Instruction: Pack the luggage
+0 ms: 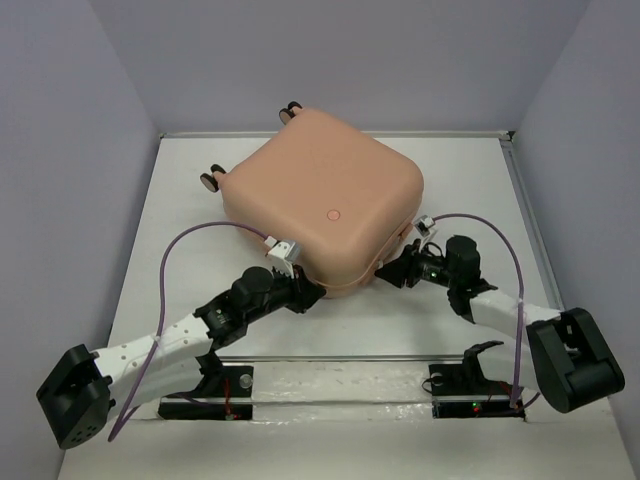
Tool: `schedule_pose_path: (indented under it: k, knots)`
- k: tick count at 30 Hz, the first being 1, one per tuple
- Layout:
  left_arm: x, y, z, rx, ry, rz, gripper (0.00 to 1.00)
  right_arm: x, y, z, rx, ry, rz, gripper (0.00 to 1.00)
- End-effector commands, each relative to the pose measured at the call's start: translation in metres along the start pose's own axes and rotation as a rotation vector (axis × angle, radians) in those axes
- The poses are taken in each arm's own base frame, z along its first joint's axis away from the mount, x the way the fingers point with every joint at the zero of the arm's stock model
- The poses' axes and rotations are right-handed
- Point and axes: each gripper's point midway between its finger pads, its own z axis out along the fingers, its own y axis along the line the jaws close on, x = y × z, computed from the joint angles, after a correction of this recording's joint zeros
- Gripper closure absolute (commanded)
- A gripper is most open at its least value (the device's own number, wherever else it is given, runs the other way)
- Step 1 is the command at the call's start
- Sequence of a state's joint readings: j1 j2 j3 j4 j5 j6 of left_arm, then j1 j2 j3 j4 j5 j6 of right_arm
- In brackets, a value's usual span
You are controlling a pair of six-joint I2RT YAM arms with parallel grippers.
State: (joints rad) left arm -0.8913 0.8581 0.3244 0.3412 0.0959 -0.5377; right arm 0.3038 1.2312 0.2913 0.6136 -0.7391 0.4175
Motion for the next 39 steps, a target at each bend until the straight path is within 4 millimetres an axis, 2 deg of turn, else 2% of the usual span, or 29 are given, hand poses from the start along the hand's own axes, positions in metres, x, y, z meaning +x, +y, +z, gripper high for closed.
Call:
schedule_pose_path:
  k: [1,6,10,21,29,34,39]
  knots:
    - [-0.031,-0.020,0.002,0.053,-0.092,0.026,0.81,-0.045,0.011,-0.004,0.032,-0.130,-0.165,0.55]
    - [-0.030,-0.019,0.004,0.048,-0.087,0.025,0.81,-0.056,0.000,-0.008,0.124,-0.162,-0.188,0.55]
    - [-0.031,-0.019,0.003,0.049,-0.091,0.021,0.81,-0.058,0.001,-0.003,0.099,-0.140,-0.194,0.55]
    - [-0.035,-0.018,0.005,0.032,-0.109,0.007,0.81,-0.042,0.011,0.005,-0.007,-0.080,-0.153,0.57]
    - [-0.039,-0.015,0.006,0.014,-0.124,-0.011,0.81,-0.037,0.011,0.005,-0.015,-0.078,-0.146,0.58]
    - [-0.041,-0.017,0.006,0.016,-0.128,-0.011,0.81,-0.042,0.007,0.007,-0.001,-0.090,-0.148,0.65]
    - [-0.047,-0.018,0.006,0.013,-0.143,-0.011,0.81,-0.032,0.012,0.014,-0.037,-0.056,-0.133,0.71]
